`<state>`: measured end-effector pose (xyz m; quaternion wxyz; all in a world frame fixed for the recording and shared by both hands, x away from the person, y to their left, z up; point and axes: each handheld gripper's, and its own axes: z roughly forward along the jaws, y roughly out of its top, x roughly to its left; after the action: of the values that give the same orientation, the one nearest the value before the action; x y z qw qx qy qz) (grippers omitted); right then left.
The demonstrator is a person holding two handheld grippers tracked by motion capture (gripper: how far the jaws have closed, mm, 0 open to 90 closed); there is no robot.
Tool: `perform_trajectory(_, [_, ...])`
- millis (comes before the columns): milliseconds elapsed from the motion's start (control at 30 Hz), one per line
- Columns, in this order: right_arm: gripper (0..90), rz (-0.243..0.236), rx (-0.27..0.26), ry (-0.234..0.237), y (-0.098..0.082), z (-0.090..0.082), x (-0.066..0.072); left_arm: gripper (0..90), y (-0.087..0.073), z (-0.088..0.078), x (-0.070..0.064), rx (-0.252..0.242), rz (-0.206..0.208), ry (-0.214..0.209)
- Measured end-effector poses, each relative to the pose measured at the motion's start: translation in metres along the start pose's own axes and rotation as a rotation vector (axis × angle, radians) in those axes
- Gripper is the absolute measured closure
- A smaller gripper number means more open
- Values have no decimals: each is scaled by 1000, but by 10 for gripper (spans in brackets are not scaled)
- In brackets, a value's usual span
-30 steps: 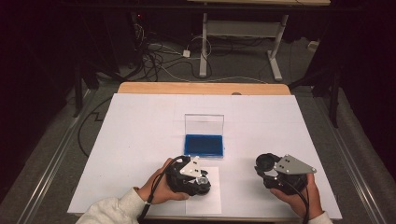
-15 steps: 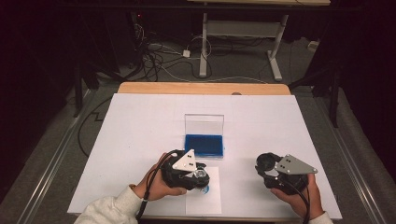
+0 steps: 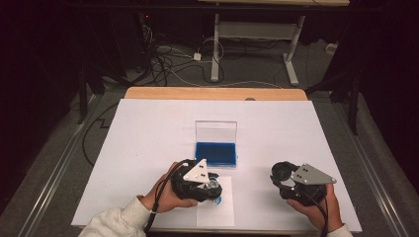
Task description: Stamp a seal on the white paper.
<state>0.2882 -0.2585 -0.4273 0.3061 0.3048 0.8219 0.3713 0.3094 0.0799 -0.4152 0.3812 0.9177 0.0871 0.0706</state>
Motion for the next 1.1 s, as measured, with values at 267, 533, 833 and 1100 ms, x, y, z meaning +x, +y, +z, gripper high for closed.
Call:
perform_trajectory(267, [382, -2, 1, 1, 0, 0, 0, 549, -5, 13, -3, 35, 12, -31])
perform_trajectory(533, [382, -2, 2, 1, 0, 0, 0, 549, -10, 21, -2, 55, 0, -31])
perform_trajectory(833, [381, -4, 5, 4, -1, 1, 0, 549, -13, 26, -1, 56, -9, -42])
perform_trajectory(1100, [382, -3, 9, 5, 0, 1, 1, 548, -20, 26, -2, 38, -5, -47])
